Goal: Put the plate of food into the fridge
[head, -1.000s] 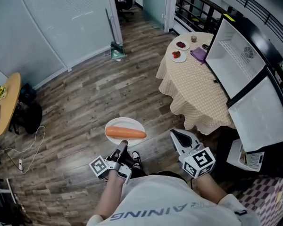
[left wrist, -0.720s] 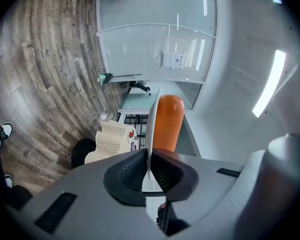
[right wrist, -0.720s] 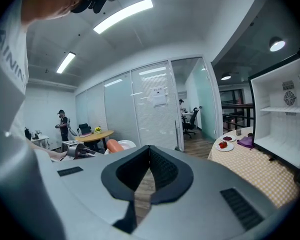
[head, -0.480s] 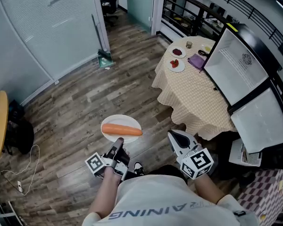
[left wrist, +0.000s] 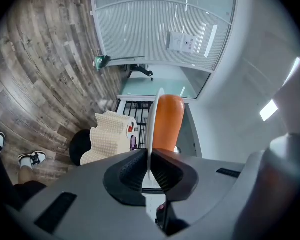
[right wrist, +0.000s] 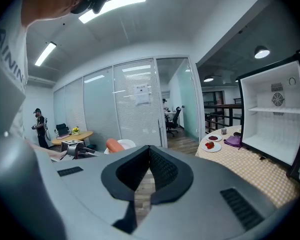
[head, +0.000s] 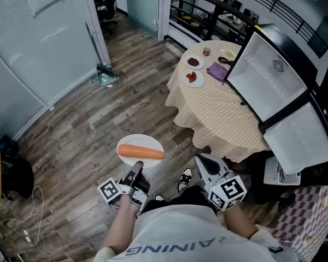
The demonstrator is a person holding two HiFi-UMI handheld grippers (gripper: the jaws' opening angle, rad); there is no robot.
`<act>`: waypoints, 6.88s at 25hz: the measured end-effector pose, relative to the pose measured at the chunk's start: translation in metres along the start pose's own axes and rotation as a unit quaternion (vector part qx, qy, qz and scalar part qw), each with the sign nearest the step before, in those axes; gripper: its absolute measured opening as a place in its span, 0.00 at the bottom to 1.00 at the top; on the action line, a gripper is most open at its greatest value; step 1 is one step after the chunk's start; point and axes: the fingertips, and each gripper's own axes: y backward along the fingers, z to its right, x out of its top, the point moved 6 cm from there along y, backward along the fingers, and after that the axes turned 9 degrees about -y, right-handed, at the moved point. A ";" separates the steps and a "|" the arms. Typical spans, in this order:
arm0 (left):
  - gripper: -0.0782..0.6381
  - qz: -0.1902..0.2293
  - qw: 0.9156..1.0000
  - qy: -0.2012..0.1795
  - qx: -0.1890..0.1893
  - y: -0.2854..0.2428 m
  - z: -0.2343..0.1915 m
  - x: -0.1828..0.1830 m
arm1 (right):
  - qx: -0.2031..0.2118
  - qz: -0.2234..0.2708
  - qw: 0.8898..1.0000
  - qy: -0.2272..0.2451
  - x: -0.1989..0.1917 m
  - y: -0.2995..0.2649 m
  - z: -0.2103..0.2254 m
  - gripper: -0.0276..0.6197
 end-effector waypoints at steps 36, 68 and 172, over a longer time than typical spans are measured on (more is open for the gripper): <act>0.15 -0.204 0.979 -0.016 -0.012 -0.400 0.042 -0.083 | -0.165 0.078 0.980 -0.082 0.091 -0.004 0.325 0.07; 0.15 -0.501 0.862 -0.068 -0.019 -0.617 -0.019 -0.202 | -0.481 0.109 0.849 -0.189 0.062 0.010 0.305 0.07; 0.12 -0.370 0.658 -0.578 -0.309 -0.546 0.167 -0.120 | -0.396 0.171 0.896 -0.106 0.121 0.015 0.332 0.07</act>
